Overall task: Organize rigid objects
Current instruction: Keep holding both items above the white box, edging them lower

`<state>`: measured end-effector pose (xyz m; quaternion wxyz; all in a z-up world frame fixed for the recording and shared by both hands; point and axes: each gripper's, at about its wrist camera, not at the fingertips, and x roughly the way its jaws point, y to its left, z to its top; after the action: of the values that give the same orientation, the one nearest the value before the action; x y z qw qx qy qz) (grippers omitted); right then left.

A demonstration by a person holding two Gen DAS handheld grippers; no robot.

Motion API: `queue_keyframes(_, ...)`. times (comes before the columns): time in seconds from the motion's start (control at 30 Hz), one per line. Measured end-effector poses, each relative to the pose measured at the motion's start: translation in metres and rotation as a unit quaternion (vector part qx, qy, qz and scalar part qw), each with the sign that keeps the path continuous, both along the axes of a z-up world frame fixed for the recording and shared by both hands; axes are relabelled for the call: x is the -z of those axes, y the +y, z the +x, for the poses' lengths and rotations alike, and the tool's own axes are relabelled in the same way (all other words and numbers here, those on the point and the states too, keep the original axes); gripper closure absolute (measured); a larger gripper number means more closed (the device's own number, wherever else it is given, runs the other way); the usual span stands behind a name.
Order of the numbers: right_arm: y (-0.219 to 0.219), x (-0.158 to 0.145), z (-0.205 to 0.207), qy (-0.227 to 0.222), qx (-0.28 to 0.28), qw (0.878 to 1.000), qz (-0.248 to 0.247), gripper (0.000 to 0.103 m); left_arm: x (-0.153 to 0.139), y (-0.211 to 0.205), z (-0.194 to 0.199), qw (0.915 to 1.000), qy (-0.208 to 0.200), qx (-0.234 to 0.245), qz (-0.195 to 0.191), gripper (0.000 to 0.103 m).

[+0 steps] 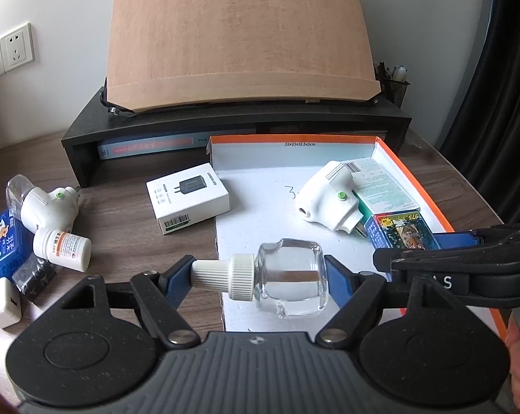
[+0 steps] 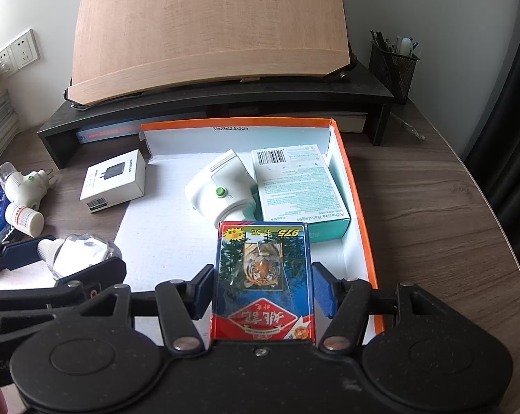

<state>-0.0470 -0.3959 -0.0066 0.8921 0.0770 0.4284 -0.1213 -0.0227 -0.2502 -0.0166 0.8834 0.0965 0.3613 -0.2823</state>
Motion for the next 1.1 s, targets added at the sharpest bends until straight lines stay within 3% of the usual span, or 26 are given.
queue_keyframes(1.1, -0.005, 0.0032, 0.0005, 0.002, 0.0, 1.0, 0.003, 0.031, -0.0002, -0.0031, -0.0066, 0.9999, -0.009, 0.003, 0.009, 0.023)
